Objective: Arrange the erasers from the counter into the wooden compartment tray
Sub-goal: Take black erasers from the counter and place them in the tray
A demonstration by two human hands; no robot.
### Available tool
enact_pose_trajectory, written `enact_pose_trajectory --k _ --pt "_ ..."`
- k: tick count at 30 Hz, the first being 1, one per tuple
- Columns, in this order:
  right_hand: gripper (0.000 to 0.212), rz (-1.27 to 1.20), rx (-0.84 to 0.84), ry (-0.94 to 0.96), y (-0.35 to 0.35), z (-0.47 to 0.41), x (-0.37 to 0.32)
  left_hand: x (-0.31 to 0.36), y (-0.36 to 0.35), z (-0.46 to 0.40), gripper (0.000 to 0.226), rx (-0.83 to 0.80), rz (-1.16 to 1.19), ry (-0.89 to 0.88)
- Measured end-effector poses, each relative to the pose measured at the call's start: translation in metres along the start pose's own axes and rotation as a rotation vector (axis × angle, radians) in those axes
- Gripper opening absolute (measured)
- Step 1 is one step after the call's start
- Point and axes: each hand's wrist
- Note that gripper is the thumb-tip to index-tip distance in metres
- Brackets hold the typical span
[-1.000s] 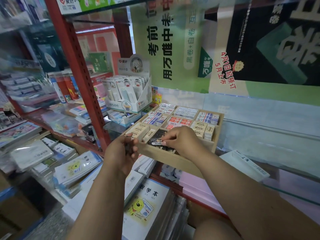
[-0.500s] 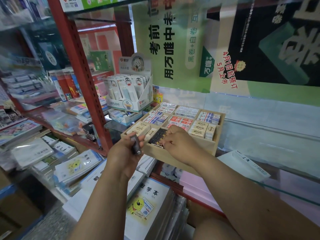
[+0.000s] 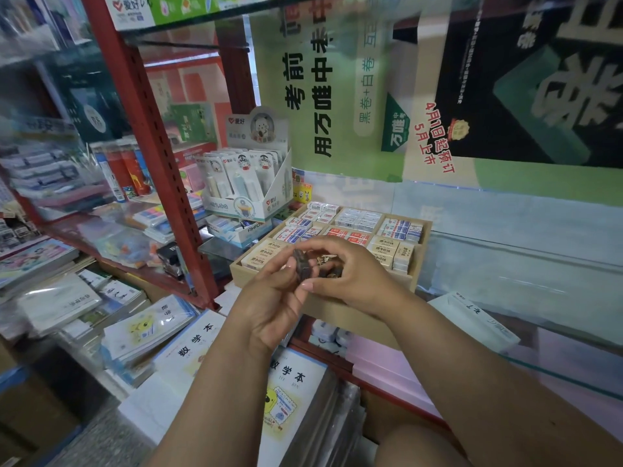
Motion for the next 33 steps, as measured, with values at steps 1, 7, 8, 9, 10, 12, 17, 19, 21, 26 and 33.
enact_pose_trajectory --k 1,7,8,9,10,12,17,19,21,26,33 --pt "0.043 0.0 0.007 0.016 0.0 0.0 0.0 -0.001 -0.002 0.0 0.028 -0.015 -0.006 0.005" --pt "0.007 -0.085 0.263 -0.104 0.007 -0.004 0.003 -0.006 -0.002 -0.003 0.009 0.024 -0.127 0.014" --pt "0.014 -0.08 0.29 -0.126 0.008 -0.006 0.004 -0.008 -0.002 -0.004 0.008 0.032 -0.169 0.009" --pt "0.018 -0.072 0.308 -0.149 0.01 -0.007 0.005 -0.009 -0.003 -0.004 0.007 0.046 -0.221 0.006" --pt "0.019 -0.065 0.321 -0.17 0.011 -0.008 0.005 -0.011 -0.004 -0.004 0.007 0.068 -0.276 0.005" --pt "0.01 -0.067 0.324 -0.18 0.014 -0.007 0.006 -0.012 -0.007 -0.004 0.011 0.123 -0.379 0.012" --pt "0.041 0.231 0.279 -0.054 0.013 0.0 0.007 -0.009 -0.009 -0.008 0.009 0.191 -0.481 0.043" --pt "0.046 0.332 0.266 -0.016 0.012 0.0 0.006 -0.01 -0.009 -0.01 0.011 0.184 -0.488 0.051" --pt "0.046 0.377 0.277 -0.005 0.014 0.0 0.007 -0.011 -0.011 -0.011 0.011 0.178 -0.499 0.059" --pt "0.039 0.357 0.307 0.004 0.023 -0.003 0.01 -0.007 -0.011 -0.014 0.024 0.208 -0.633 0.033" --pt "0.029 0.371 0.294 -0.306 0.033 -0.006 0.038 -0.006 0.019 -0.014 0.059 0.33 -1.047 -0.122"
Point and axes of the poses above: each hand's wrist, its own z-axis away from the middle knuckle, its own y-axis out of the back of the hand, x = y × z, and after that the axes turned 5 degrees about -x, right-handed
